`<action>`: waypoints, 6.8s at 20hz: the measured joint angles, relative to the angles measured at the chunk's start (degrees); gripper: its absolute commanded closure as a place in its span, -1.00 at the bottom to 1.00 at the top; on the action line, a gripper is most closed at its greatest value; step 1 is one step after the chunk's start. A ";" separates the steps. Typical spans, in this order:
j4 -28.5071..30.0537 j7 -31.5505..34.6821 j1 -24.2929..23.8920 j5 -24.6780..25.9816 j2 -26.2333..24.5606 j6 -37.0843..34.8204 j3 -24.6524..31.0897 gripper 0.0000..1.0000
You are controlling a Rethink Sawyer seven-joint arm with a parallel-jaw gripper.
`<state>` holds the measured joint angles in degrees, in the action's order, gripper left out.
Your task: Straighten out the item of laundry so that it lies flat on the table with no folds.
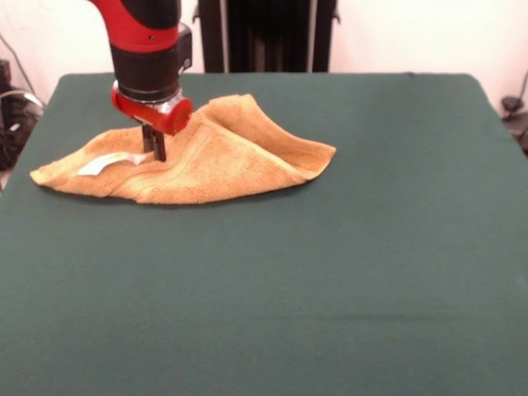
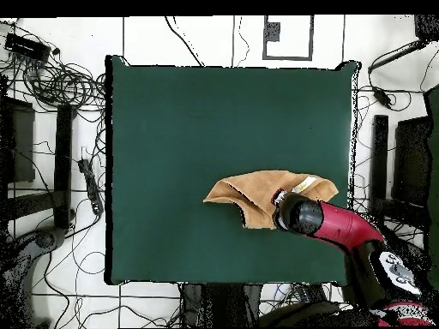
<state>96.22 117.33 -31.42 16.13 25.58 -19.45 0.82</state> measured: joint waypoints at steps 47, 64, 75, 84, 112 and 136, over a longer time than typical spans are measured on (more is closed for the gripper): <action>4.14 3.09 12.35 -14.54 7.51 -4.78 -2.49 -1.00; 0.91 2.40 8.85 -5.48 12.77 -19.59 2.95 -1.00; 3.00 2.40 10.13 -5.74 11.18 -16.21 6.05 -1.00; 5.60 2.40 11.40 -7.18 10.73 -15.25 7.31 -1.00; 13.14 4.94 11.69 -16.64 1.73 2.35 -1.78 -1.00; 15.67 4.94 15.64 -17.61 7.91 -2.82 -10.81 1.00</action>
<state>111.89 122.27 -15.79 -1.48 33.49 -22.26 -9.99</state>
